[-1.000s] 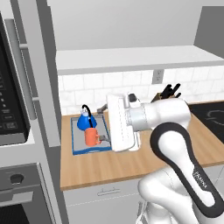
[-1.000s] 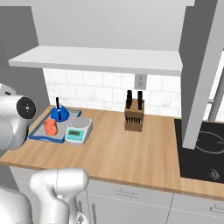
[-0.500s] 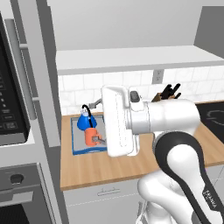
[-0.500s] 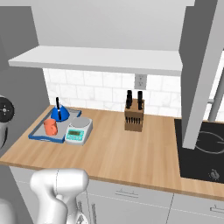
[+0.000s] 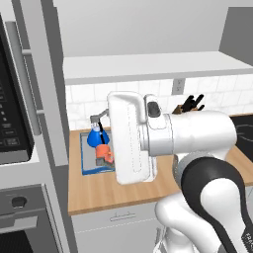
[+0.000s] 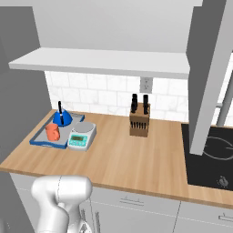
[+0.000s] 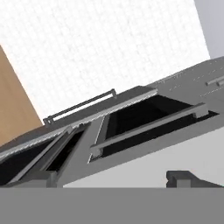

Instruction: Pick the kettle from the counter and place it on the tray. Then pick the mug from the cabinet and place it on the tray. Then close the cabinet doors.

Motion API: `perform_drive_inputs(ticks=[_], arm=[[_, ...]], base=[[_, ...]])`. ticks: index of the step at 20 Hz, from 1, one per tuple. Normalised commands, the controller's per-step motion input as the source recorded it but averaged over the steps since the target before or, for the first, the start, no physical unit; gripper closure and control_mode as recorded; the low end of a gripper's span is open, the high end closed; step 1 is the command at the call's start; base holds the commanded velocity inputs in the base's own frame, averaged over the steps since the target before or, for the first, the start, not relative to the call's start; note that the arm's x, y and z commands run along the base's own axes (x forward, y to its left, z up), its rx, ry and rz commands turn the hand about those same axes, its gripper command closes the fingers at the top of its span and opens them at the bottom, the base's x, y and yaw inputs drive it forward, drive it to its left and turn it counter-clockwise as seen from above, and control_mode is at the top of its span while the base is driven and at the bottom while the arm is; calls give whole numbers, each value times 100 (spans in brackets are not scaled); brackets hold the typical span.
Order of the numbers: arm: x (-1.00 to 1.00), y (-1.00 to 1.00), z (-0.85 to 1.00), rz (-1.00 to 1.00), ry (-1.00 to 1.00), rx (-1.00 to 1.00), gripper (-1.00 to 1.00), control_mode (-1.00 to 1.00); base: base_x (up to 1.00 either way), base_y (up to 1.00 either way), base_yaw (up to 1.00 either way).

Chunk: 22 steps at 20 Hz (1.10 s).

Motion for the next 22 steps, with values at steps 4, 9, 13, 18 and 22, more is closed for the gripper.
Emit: perform_drive_inputs(ticks=[4,9,13,18,22], arm=[[-43,25,34,3,-14,0,-100,-100],[-43,23,27,5,-31,-1,-100,-100],[-16,41,13,5,-31,-2,-100,-100],[-1,64,5,-2,-11,-2,-100,-100],[-4,59,0,-19,0,0,-100,-100]], base=[[0,0,0],[0,0,0],[0,0,0],[0,0,0],[0,0,0]])
